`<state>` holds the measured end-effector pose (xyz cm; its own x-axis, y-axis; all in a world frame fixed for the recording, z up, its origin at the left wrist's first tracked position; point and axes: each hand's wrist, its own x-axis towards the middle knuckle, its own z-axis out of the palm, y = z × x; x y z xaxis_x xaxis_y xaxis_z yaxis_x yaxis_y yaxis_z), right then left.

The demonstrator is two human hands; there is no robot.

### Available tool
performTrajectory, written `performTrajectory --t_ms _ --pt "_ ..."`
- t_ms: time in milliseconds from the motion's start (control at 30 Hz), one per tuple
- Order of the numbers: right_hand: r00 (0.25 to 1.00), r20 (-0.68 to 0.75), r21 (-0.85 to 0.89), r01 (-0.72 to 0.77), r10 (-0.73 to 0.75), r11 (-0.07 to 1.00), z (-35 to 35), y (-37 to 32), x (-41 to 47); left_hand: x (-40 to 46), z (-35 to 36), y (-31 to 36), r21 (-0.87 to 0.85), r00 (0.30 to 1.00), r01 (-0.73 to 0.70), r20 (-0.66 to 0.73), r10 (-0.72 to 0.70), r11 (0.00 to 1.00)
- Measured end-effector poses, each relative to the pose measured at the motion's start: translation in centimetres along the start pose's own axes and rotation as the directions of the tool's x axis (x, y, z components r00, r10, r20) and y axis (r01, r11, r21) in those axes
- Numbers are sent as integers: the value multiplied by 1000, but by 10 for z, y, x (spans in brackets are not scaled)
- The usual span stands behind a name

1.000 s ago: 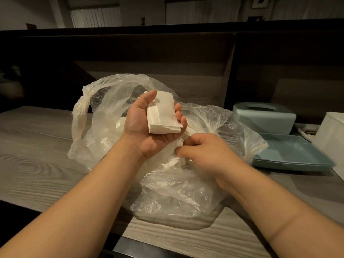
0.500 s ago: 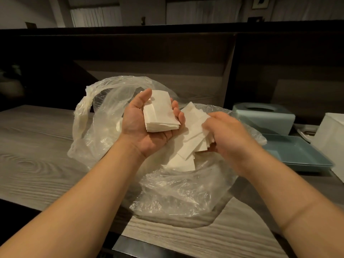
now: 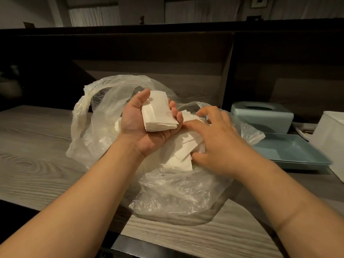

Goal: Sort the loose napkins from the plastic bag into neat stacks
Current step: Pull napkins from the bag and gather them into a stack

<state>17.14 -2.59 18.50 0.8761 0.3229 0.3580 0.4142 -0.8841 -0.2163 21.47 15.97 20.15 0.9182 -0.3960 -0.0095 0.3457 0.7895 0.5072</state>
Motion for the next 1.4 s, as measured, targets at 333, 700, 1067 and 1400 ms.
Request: performTrajectory --t_ms 333,700,1067,1400 --pt "999 -31 99 12 -9 995 0 7 6 0 1 0 -1 1000 -17 -3 17 1000" --pt "918 -293 710 20 269 704 -9 0 5 -1 6 0 15 996 -64 -68 65 998" --pt "835 -31 602 -423 550 677 -9 7 11 1 1 1 0 989 -114 -97 113 994" --pt "924 -172 303 -281 342 910 -3 6 8 3 1 1 1 989 -123 -78 123 992"
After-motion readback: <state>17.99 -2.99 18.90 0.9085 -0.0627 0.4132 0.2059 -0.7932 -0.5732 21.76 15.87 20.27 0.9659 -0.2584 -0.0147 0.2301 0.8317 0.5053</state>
